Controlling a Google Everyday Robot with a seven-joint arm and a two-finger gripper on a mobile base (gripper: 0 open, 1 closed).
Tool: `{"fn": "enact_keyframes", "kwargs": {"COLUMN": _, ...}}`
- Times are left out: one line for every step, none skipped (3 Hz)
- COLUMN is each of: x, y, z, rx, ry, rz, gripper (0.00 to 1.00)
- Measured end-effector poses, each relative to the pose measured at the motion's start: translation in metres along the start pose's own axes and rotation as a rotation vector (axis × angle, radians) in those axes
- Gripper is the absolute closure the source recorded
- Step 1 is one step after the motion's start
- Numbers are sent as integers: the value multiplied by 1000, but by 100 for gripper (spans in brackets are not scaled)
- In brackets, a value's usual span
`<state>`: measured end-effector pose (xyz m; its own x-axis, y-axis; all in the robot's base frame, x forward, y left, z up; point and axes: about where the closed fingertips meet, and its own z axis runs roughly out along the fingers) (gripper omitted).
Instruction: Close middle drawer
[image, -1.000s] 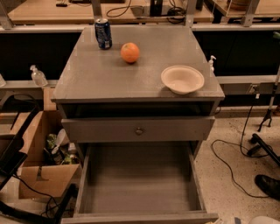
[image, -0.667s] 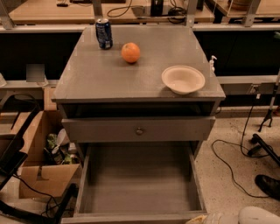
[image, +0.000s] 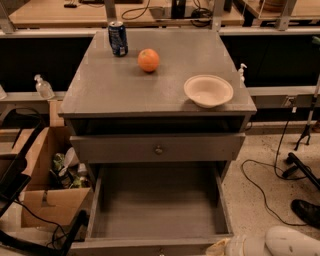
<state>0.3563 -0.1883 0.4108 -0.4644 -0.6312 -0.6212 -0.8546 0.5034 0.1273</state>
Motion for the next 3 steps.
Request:
{"fn": "enact_keyframes", "kwargs": {"x": -13, "y": -11, "z": 7, "rx": -9, "ry": -11, "rz": -13, "gripper": 100}}
{"fn": "enact_keyframes", "kwargs": {"x": -13, "y": -11, "z": 7, "rx": -9, "ry": -11, "rz": -13, "gripper": 100}}
{"fn": "enact_keyframes", "kwargs": {"x": -33, "y": -31, "z": 20, "rx": -18, "ry": -22, "rz": -17, "gripper": 100}}
